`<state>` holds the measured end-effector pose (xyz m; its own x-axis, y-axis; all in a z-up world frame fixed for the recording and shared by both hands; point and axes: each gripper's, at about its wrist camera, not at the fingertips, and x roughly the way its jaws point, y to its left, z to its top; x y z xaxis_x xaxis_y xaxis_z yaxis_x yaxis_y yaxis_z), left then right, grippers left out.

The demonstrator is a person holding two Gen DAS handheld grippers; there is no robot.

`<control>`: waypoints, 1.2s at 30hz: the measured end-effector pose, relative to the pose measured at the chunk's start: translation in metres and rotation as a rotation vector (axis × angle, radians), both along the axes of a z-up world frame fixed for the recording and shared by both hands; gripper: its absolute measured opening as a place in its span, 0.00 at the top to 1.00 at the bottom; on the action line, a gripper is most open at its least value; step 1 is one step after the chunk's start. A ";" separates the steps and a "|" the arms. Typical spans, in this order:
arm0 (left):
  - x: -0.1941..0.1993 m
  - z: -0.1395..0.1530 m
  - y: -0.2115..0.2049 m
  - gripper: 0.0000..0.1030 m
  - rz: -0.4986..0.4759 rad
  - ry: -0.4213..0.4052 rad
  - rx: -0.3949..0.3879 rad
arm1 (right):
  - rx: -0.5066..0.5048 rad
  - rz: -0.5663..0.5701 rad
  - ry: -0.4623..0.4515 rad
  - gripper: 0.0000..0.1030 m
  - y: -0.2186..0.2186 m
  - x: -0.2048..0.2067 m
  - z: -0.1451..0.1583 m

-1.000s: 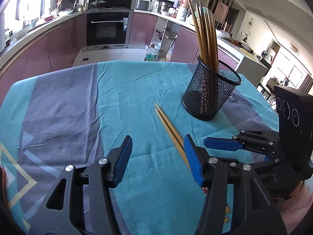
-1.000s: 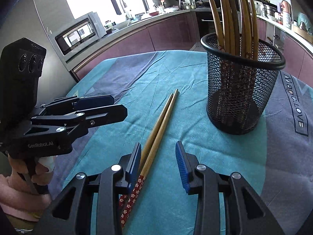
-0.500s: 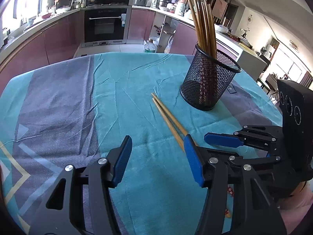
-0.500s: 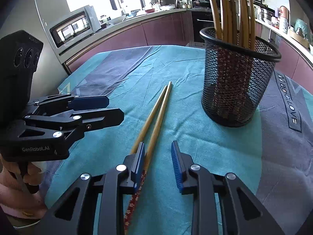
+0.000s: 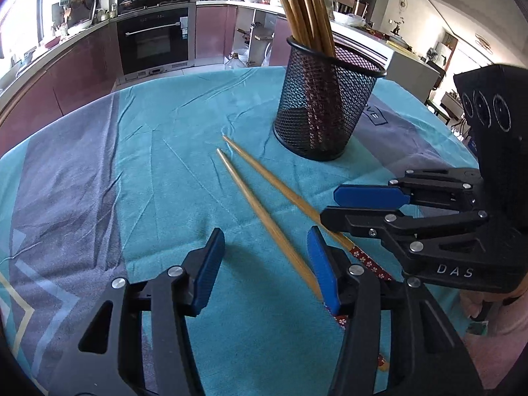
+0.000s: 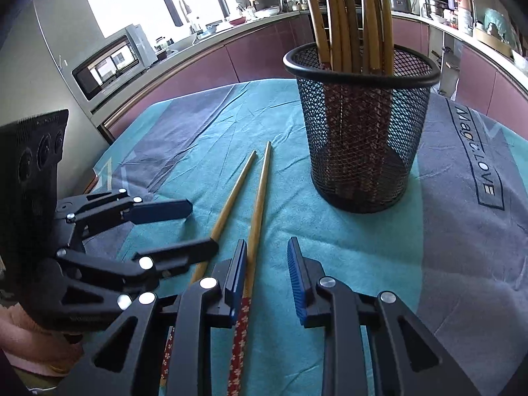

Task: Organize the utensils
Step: 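Reach the left tool to a remaining chopstick while the right tool reaches another, then close the left tool on a chopstick while the right tool grasps the other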

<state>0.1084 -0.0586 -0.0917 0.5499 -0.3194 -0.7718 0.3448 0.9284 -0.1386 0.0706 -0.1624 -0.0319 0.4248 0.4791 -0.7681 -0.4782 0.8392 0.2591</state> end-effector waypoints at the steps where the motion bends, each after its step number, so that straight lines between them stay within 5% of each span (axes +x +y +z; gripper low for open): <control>1: 0.000 -0.001 -0.002 0.53 -0.003 -0.005 0.013 | -0.003 0.004 -0.003 0.77 0.001 0.002 0.001; 10: 0.003 -0.003 -0.008 0.63 -0.007 -0.017 0.060 | -0.029 0.037 -0.014 0.77 0.018 0.018 0.000; 15: 0.008 -0.002 -0.002 0.79 0.004 -0.019 0.066 | -0.063 0.040 -0.036 0.78 0.028 0.023 -0.001; 20: 0.013 -0.001 0.006 0.81 0.020 -0.006 0.044 | -0.108 0.037 -0.064 0.87 0.031 0.025 -0.003; 28: 0.025 0.000 0.015 0.77 0.063 0.012 0.025 | -0.116 0.026 -0.070 0.89 0.032 0.027 -0.004; 36: 0.032 -0.001 0.012 0.87 0.095 0.008 0.028 | -0.083 0.009 -0.055 0.95 0.027 0.028 -0.003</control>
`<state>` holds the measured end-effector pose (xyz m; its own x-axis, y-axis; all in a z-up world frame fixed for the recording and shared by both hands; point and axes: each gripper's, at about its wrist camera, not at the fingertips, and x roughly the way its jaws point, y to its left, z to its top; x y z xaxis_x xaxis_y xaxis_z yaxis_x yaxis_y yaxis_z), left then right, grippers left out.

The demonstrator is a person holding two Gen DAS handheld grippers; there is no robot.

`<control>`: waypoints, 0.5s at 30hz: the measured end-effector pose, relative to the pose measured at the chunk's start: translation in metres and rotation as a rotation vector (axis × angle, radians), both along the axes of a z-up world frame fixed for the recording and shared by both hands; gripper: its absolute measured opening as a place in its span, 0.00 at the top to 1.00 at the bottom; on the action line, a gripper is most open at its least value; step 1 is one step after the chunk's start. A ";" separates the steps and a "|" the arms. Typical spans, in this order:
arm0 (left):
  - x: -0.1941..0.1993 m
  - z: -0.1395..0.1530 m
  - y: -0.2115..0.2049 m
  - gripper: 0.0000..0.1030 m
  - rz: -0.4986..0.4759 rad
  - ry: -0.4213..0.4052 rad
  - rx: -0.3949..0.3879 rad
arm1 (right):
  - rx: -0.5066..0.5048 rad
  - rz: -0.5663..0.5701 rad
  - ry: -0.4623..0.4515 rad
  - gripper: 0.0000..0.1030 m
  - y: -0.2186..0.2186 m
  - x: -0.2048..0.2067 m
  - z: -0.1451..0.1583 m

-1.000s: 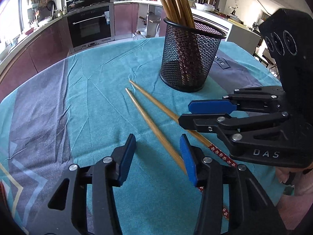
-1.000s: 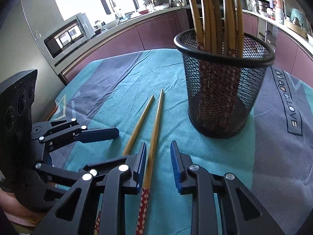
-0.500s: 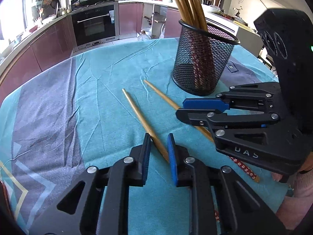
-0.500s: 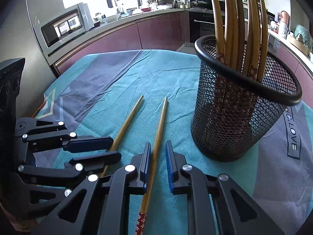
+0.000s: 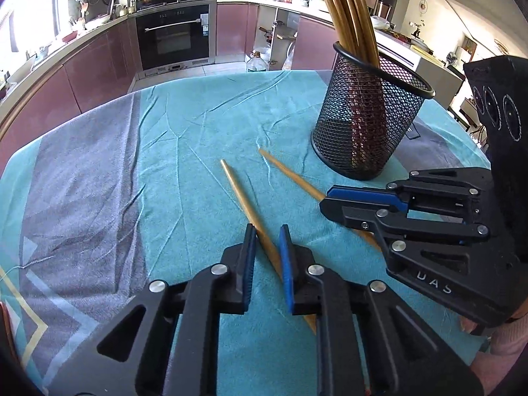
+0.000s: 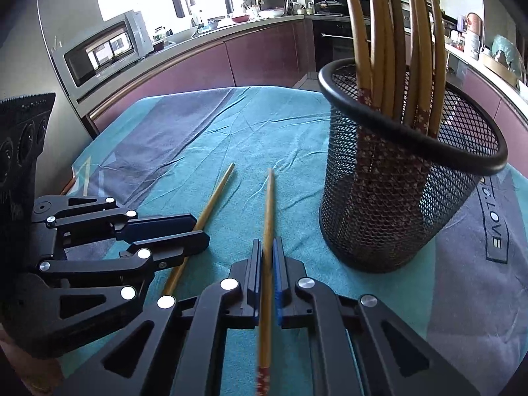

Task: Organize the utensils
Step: 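Close the left tool on a chopstick while the right tool grasps the other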

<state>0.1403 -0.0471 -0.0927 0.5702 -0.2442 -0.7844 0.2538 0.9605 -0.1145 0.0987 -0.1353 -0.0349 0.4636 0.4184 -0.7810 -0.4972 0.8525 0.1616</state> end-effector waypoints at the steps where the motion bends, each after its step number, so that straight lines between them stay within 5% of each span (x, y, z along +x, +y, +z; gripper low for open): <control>1: 0.000 0.000 0.000 0.88 0.002 0.000 -0.003 | 0.005 -0.001 0.001 0.95 -0.001 0.000 0.001; 15: -0.012 0.010 -0.002 0.93 0.010 -0.028 -0.035 | 0.121 0.002 -0.012 0.95 -0.026 -0.020 0.023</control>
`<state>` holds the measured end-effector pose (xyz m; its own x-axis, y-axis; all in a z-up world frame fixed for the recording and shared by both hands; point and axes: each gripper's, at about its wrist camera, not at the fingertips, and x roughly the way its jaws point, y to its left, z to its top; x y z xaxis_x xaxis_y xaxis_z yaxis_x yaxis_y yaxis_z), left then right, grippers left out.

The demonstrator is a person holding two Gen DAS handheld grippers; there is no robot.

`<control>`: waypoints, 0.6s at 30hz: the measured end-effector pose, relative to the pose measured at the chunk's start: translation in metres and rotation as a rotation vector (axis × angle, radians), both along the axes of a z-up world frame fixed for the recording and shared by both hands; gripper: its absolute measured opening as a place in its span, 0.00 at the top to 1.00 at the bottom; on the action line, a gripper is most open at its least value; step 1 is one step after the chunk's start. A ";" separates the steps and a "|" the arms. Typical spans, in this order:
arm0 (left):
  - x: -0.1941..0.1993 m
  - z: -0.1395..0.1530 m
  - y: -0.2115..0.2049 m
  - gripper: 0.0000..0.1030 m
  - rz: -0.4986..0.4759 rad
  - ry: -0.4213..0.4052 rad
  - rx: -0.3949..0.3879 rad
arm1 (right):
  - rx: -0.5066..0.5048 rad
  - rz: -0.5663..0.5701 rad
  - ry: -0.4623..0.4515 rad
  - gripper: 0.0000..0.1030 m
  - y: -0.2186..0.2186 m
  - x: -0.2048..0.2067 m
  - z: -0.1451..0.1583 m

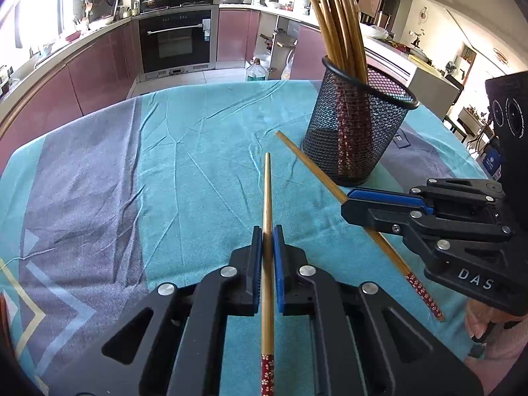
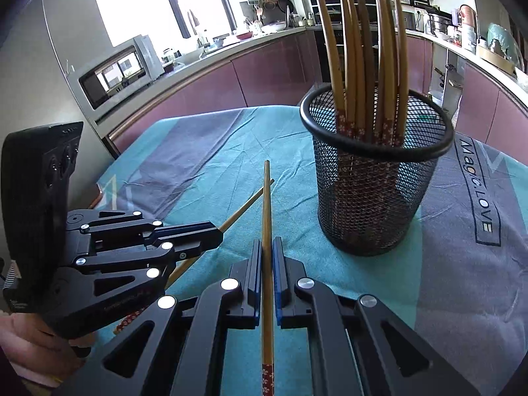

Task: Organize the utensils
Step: 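Close the left tool on a chopstick while the right tool grasps the other, then lift the left tool's chopstick upright over the cup while the right tool lifts its chopstick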

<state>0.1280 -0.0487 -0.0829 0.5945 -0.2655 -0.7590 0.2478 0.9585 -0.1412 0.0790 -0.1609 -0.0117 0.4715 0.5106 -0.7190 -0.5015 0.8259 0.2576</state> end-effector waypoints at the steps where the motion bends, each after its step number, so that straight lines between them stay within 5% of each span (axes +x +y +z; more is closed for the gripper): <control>1: -0.003 0.001 0.000 0.93 0.000 -0.004 -0.002 | 0.005 0.000 -0.004 0.95 -0.002 -0.002 0.002; 18: -0.026 0.047 0.006 0.93 -0.060 -0.080 -0.128 | 0.111 -0.052 -0.084 0.95 -0.038 -0.027 0.039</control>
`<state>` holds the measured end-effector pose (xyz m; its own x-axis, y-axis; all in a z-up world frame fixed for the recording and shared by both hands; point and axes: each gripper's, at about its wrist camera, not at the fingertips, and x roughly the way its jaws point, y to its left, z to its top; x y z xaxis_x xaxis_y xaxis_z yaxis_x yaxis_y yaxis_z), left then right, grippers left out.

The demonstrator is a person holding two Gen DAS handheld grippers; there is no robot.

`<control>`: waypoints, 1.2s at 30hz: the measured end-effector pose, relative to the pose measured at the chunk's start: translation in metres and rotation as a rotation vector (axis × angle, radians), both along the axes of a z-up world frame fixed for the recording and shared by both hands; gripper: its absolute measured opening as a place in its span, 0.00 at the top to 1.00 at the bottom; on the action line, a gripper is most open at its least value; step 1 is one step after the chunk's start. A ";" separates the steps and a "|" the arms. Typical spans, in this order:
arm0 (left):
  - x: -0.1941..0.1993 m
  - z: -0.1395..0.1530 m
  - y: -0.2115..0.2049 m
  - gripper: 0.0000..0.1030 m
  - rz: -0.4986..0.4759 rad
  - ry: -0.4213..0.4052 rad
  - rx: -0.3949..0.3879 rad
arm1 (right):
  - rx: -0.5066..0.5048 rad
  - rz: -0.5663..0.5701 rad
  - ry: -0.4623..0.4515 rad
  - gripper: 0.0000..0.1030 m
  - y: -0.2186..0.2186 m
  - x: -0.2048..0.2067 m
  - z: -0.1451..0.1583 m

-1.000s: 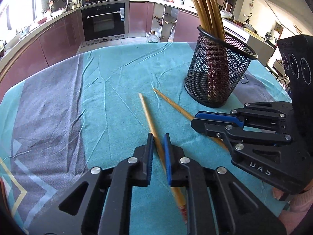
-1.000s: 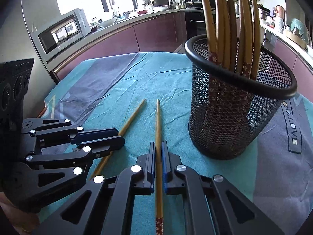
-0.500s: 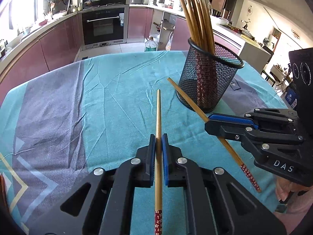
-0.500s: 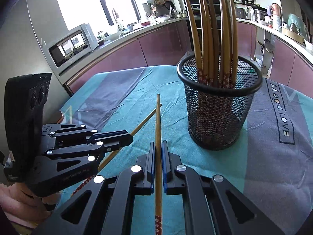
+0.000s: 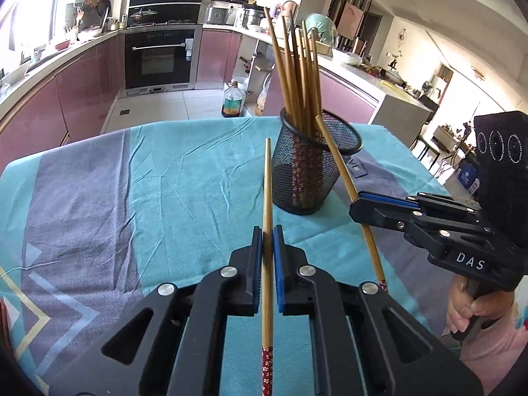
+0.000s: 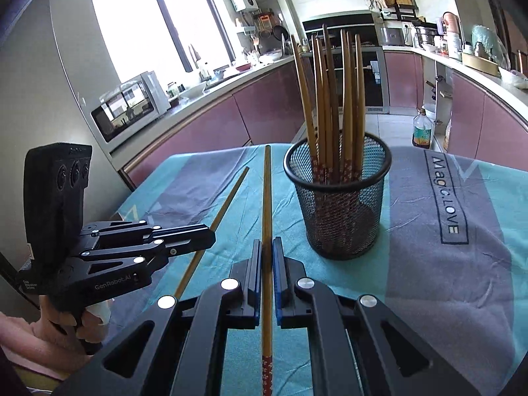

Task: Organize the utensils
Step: 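Lift the left tool's chopstick upright over the cup while the right tool lifts its chopstick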

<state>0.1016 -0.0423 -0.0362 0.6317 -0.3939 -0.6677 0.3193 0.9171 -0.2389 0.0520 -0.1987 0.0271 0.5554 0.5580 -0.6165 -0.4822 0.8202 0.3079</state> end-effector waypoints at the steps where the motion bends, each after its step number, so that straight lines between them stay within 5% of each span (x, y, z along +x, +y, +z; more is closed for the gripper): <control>1: -0.002 0.003 -0.001 0.93 -0.003 -0.004 -0.007 | 0.002 -0.005 -0.007 0.95 -0.002 -0.001 0.002; 36: -0.018 0.069 0.000 0.93 -0.053 -0.136 -0.111 | 0.066 -0.059 -0.172 0.95 -0.033 -0.005 0.059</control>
